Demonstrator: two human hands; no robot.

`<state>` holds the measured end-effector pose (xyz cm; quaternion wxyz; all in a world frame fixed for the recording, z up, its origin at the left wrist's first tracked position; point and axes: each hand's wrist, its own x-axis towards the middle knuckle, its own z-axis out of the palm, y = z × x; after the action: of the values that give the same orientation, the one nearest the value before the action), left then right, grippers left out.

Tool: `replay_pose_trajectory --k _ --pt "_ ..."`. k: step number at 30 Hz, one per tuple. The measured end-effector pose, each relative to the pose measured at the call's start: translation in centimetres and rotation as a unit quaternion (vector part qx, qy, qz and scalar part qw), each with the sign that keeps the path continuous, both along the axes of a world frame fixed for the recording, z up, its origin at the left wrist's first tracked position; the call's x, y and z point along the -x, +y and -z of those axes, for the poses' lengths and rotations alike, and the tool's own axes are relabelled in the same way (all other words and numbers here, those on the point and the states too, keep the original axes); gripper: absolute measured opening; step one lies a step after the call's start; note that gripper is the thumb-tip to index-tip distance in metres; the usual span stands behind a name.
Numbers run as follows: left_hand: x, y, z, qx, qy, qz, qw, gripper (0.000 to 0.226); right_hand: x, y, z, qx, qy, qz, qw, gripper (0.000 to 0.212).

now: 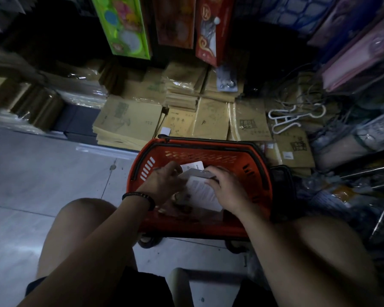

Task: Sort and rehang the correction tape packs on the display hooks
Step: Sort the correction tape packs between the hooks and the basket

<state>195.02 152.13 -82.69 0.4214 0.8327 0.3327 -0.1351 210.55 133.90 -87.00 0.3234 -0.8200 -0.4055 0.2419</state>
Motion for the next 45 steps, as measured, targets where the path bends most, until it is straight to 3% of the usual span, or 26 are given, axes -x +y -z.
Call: replay_pose_trajectory --k 2,4,6,13,15,18,20,24,28,30,33,37,41,45 --pt "0.5 -0.5 -0.5 0.034 -0.013 -0.014 0.999 0.05 0.4 -0.2 -0.7 -0.01 0.011 0.008 1.0 0.024" --pt "1.0 -1.1 -1.3 0.066 -0.022 -0.016 0.997 0.083 0.9 -0.1 -1.6 -0.029 0.033 0.011 0.999 0.027" --pt "1.5 -1.6 -1.4 0.053 -0.035 -0.014 0.998 0.1 1.6 0.2 -2.5 -0.033 0.042 0.016 0.998 0.034" --pt "1.9 -2.5 -1.1 0.115 -0.09 -0.099 0.984 0.068 2.2 0.5 -5.3 -0.053 0.043 0.09 0.994 0.078" --pt "1.7 -2.7 -1.3 0.152 -0.124 -0.146 0.97 0.072 2.3 0.5 -6.1 -0.043 -0.014 0.146 0.988 0.084" --pt "1.3 -2.5 -2.0 0.159 -0.193 -0.213 0.944 0.052 3.6 0.5 -7.2 -0.043 -0.056 0.282 0.957 0.094" --pt "0.9 -2.5 -3.4 0.154 -0.232 -0.242 0.929 0.047 4.8 0.7 -7.9 -0.057 -0.013 0.351 0.935 0.084" --pt "0.6 -3.9 -6.1 0.161 -0.298 -0.265 0.903 0.072 6.2 1.8 -10.4 -0.213 0.254 0.336 0.882 0.038" --pt "0.8 -5.8 -9.4 0.139 -0.343 -0.197 0.908 0.069 6.5 2.6 -14.3 -0.29 0.404 0.225 0.838 0.045" --pt "0.6 -6.5 -11.2 0.111 -0.359 -0.145 0.915 0.072 6.7 2.8 -16.4 -0.3 0.416 0.204 0.834 0.057" --pt "0.5 -7.2 -14.3 0.054 -0.361 -0.063 0.929 0.091 7.3 2.6 -19.0 -0.291 0.382 0.2 0.854 0.066" --pt "0.8 -6.7 -17.7 0.099 -0.351 0.038 0.93 0.11 6.9 1.8 -22.1 -0.311 0.359 0.183 0.861 0.048" --pt "1.6 -5.1 -21.9 0.246 -0.319 -0.008 0.915 0.078 5.7 0.1 -25.0 -0.321 0.355 0.144 0.866 0.039" --pt "0.9 -3.9 -24.9 0.218 -0.353 -0.063 0.908 0.048 4.6 -0.7 -27.3 -0.339 0.335 0.101 0.873 0.031"
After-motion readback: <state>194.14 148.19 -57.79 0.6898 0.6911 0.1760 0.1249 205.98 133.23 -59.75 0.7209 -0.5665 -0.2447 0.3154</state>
